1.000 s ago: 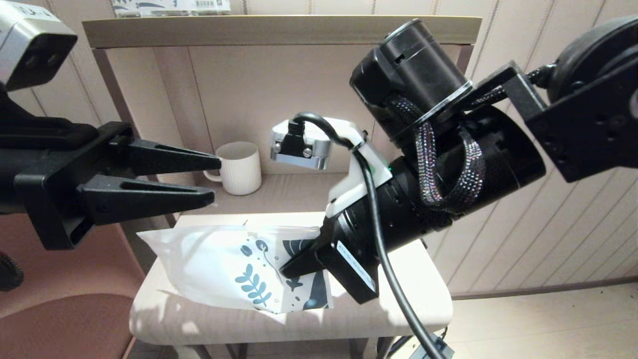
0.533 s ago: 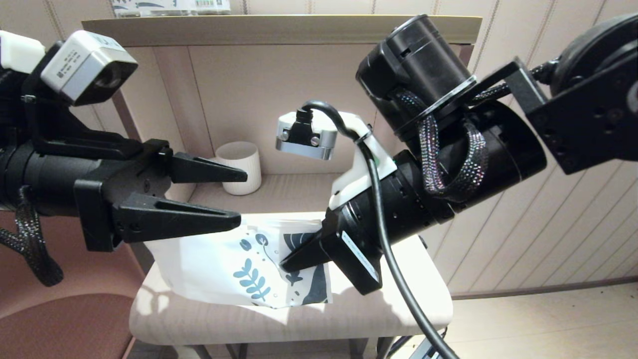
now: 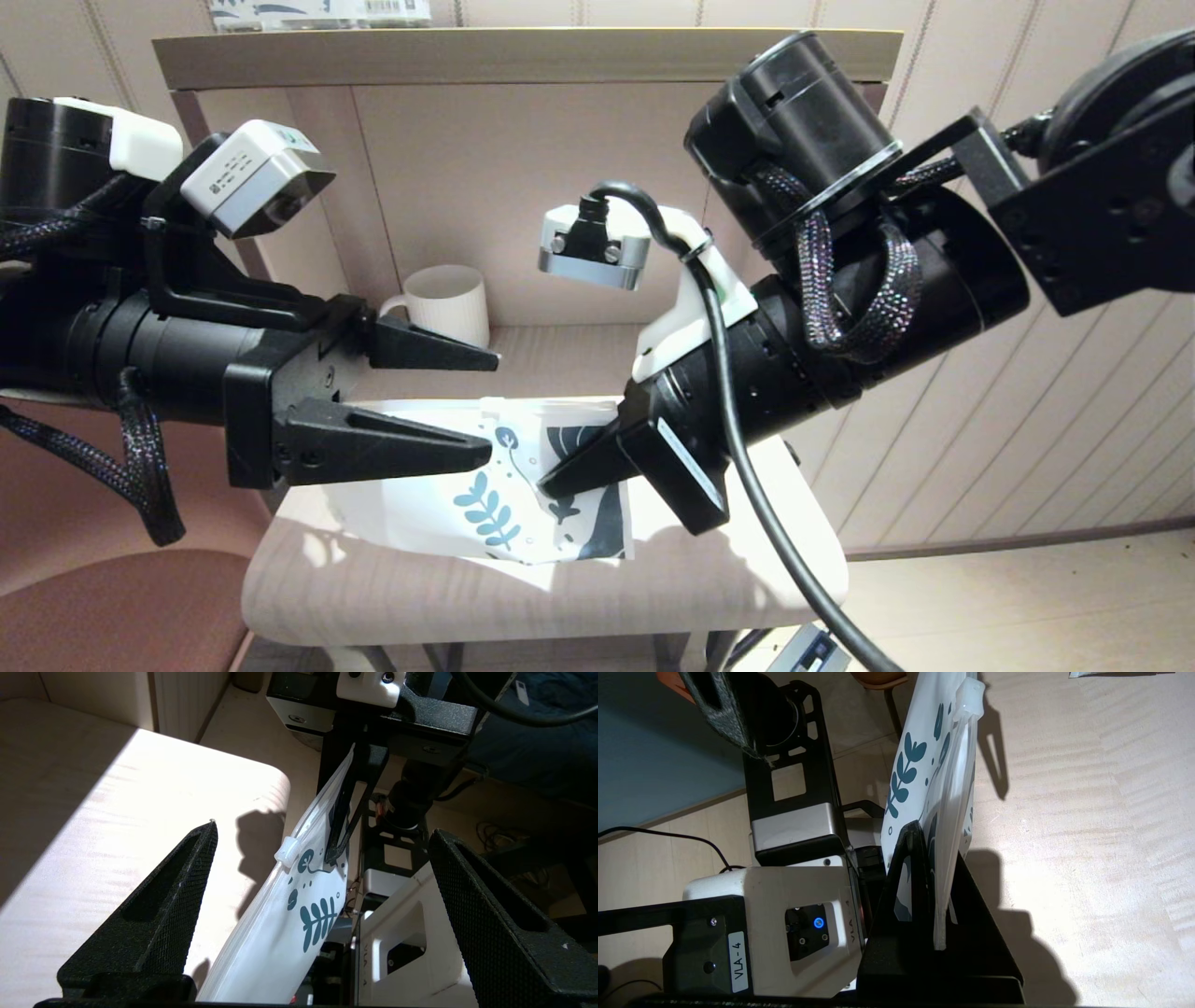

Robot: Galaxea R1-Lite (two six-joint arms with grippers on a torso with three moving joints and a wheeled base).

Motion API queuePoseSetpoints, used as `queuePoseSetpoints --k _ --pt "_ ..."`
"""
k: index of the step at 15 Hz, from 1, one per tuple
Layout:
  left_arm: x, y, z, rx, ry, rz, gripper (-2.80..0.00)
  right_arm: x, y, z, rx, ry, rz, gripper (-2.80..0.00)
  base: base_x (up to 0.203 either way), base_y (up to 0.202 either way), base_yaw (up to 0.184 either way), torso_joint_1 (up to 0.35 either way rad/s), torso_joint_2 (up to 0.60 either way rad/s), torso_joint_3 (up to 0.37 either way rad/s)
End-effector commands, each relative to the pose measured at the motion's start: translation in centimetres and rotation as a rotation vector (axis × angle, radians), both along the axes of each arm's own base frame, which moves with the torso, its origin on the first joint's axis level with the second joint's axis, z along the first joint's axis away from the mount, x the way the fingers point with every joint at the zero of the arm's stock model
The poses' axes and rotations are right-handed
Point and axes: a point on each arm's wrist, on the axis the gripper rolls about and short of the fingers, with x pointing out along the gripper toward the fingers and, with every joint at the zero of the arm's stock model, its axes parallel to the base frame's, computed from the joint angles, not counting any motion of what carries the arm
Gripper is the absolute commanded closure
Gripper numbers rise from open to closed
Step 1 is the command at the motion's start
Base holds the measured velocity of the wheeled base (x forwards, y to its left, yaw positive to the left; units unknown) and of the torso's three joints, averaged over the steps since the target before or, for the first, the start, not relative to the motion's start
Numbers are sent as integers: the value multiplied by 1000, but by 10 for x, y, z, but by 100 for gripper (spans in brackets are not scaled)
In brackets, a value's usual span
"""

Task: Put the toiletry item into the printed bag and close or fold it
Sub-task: Open the storage bag

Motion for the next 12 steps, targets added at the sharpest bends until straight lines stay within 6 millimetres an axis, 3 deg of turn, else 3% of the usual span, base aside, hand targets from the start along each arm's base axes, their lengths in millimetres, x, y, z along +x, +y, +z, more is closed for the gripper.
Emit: queuePoseSetpoints --k 1,7,12 --pt "1 -1 -2 1 9 -7 -280 -1 -1 2 3 -3 6 0 0 0 0 0 0 0" --pt "-1 1 -3 1 6 -6 -280 -2 -3 3 -11 -70 43 0 0 0 0 0 0 0" --pt "0 0 -6 6 -15 -14 -280 -1 -17 8 -69 -123 83 0 0 0 0 0 0 0"
